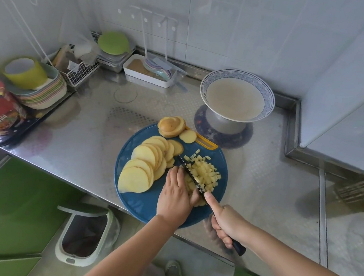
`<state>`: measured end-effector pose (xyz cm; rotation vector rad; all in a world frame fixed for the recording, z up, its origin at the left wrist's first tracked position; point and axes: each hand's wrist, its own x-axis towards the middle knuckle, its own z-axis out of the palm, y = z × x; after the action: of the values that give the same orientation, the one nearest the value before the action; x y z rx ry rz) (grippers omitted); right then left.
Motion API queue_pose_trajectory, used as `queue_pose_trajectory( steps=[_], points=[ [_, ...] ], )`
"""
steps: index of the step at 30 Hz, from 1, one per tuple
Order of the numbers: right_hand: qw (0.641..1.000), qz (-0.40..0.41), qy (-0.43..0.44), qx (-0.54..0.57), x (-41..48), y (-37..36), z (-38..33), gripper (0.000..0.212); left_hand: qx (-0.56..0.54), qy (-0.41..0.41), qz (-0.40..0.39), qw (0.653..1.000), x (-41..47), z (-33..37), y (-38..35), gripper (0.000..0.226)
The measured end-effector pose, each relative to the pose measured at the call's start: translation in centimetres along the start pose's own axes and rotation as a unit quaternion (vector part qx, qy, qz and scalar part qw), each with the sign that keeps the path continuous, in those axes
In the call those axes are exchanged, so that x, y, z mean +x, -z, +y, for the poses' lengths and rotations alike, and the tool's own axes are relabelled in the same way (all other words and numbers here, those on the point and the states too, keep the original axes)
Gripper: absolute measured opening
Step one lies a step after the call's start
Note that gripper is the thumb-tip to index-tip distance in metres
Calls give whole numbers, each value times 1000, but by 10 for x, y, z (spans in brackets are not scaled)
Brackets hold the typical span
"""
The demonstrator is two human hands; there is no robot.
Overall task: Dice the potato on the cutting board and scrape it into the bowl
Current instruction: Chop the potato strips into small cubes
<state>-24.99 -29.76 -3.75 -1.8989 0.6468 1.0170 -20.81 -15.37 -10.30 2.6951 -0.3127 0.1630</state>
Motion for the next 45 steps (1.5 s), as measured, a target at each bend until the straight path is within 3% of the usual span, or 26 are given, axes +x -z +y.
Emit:
queue_pose_trajectory(
  steps=[11, 32, 39, 45],
  points=[
    [999, -21, -2, 42, 4, 10, 3, 75, 8, -27, -47, 998, -1, -6, 6, 113],
    [1000, 16, -6, -6, 4, -5, -7, 78, 37, -17, -95, 995, -3, -2, 9, 110],
    [995, -22, 26, 91, 0, 6, 2, 73, 14, -10, -72, 997, -5, -2, 7, 103],
    [993, -27, 48, 108, -5, 8, 4, 71, -2, -12, -47, 999, -3, -5, 4, 102]
  ],
)
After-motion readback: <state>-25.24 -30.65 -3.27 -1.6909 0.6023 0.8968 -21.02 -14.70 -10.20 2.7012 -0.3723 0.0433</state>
